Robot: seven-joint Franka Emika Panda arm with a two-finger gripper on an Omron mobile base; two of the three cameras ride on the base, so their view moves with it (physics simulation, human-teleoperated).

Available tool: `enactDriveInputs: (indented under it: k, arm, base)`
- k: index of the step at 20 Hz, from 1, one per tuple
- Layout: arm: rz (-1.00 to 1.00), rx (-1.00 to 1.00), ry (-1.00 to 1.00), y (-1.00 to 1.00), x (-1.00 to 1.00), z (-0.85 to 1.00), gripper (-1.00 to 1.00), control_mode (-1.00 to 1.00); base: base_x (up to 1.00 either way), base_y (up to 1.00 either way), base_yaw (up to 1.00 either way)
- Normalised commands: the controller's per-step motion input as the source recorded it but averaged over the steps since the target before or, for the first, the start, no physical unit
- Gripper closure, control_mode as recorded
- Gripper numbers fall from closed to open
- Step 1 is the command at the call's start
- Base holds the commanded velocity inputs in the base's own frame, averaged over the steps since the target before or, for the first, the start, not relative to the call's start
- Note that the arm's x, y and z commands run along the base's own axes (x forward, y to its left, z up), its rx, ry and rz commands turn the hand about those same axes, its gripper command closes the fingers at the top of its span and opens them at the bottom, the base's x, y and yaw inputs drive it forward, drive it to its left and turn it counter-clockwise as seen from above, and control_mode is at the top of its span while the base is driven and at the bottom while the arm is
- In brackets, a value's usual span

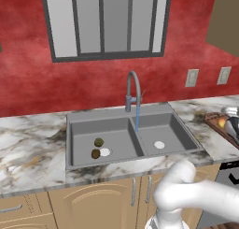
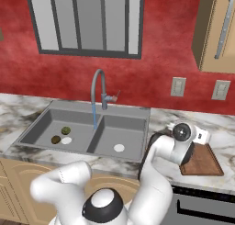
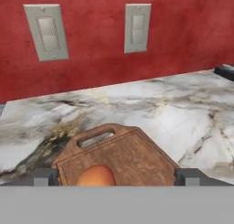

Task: Pick the kiwi, mango, kiwi from the sink and place them on the cutting board to airdry. Then turn off the sink faucet.

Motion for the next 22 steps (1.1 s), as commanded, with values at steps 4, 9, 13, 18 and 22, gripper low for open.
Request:
enactDriveInputs:
  k: [4, 9, 13, 18, 22]
  arm:
    - [0.07, -0.04, -0.06, 0.12, -0.37, 0.80, -1.00, -1.00]
    - [0.05, -0.03, 0.00, 0.17, -0.37, 0.70, -1.00, -1.00]
    - [0.04, 0.00, 0.03, 0.28, -0.28, 0.60, -1.00, -1.00]
    - [0.05, 0.00, 0.05, 0.54, -0.19, 0.41, -1.00, -1.00]
    - [0.05, 0.00, 0.00, 0.59, -0.25, 0.36, -1.00, -1.00]
  base:
    - [0.00, 0.00, 0.00]
    - [0.00, 0.00, 0.00]
    - [0.00, 0.00, 0.00]
    - [0.00, 0.00, 0.00]
    - [0.00, 0.00, 0.00]
